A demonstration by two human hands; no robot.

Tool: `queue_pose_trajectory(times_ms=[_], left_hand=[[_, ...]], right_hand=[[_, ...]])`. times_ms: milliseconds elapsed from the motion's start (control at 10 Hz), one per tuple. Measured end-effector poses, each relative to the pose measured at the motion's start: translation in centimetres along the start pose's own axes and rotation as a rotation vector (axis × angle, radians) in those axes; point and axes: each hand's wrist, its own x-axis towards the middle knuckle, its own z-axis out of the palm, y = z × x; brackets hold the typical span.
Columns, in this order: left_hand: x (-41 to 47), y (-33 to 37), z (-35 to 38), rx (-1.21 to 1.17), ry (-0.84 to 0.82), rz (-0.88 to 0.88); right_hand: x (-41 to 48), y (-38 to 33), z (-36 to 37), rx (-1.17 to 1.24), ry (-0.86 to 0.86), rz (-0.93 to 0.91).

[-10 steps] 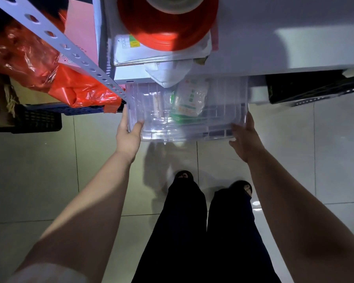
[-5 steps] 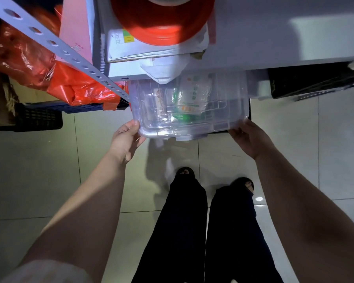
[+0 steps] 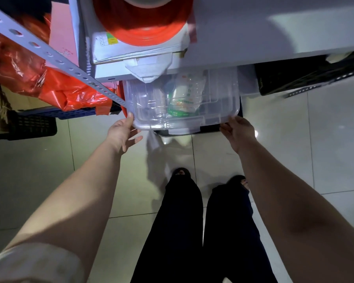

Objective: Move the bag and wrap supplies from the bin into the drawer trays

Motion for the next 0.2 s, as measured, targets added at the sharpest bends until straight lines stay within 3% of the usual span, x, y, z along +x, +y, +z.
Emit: queue_pose_trajectory(times_ms=[100,200], left_hand=[[-2.4,0.5,0.5,0.367,0.115,0.185],[-6.1,2.3,2.5,0.746,0.164,0.563]], right_hand=[[-3.0,-0.8,0.4,-0.285,0.226,-0.163],[-6.7,-3.2,-0.1,-0.452,0.133,-0.401]])
